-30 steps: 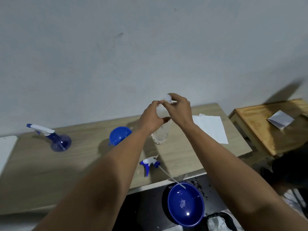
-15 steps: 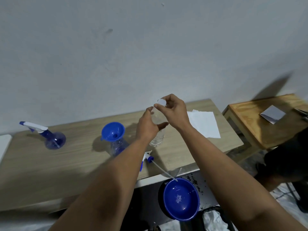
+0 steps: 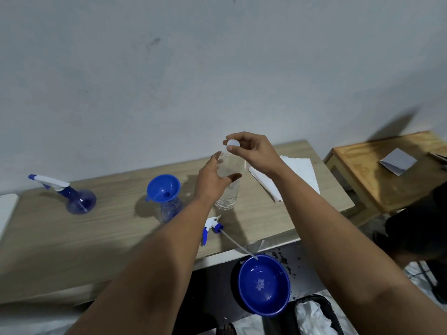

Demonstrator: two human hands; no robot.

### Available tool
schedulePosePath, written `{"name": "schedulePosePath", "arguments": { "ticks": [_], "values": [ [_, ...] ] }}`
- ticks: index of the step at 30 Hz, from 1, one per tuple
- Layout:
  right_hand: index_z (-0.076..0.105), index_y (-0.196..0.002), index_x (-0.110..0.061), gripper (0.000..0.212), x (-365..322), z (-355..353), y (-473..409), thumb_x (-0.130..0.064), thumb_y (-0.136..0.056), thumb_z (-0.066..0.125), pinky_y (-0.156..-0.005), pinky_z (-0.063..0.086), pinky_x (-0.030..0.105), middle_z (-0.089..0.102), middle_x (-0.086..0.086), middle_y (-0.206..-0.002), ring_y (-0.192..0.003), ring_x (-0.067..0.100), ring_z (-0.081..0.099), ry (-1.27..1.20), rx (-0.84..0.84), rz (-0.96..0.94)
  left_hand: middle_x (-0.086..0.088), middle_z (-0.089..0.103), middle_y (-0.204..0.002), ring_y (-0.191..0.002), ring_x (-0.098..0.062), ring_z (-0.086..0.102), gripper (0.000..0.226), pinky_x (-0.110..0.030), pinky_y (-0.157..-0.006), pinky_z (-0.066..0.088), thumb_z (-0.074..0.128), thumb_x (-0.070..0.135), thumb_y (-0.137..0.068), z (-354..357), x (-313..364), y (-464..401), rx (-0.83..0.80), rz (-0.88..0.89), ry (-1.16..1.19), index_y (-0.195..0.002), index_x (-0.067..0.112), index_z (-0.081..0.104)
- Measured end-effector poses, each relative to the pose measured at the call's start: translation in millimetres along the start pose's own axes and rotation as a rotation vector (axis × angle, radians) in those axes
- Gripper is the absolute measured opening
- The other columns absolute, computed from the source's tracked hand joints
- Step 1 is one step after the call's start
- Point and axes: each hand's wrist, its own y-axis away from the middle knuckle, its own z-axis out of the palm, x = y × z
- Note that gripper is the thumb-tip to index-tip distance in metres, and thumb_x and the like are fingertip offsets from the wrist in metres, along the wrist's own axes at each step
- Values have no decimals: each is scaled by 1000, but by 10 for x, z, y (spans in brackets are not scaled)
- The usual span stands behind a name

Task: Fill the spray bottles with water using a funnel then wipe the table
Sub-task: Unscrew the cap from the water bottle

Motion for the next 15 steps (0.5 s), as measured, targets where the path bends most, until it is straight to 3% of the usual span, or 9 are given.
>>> {"name": "schedulePosePath", "arguments": {
  "ticks": [4,8,12,14,15],
  "values": [
    [69,-99,-5,27,22,38,-26,-10,-82,89,-100,60,47,82,8,-104,-103,26,78,41,73,-12,11,60,-134,-120,-11,56,89,-32,-98,49,84,56,-68,-18,-7,25,-2,35,4,-143,35,42],
    [75,-109,-11,18,-75,-28,-71,-7,-92,77,-107,55,47,79,5,-116,-113,26,74,92,-83,6,9,58,-139,-127,-10,55,89,-37,-101,51,79,61,-72,-10,-90,89,38,69,29,-146,34,39],
    [71,-99,-17,27,-127,33,-103,-25,-81,90,-93,61,42,81,1,-102,-99,19,76,310,25,-7,8,60,-136,-124,-11,57,86,-38,-99,53,78,61,-73,-11,-77,69,26,55,3,-146,37,39],
    [75,-100,-16,17,-123,5,-116,-11,-85,80,-95,61,43,80,6,-108,-103,17,75,278,-38,-16,10,62,-133,-120,-10,59,85,-39,-97,54,78,62,-72,-18,-71,59,9,61,1,-145,39,39],
    [76,-107,-15,23,-134,-9,-122,-5,-87,74,-96,60,38,79,6,-113,-105,14,74,270,-85,-6,11,62,-133,-120,-10,59,87,-39,-98,54,79,62,-71,-18,-78,56,6,60,10,-145,39,39]
  ]
}}
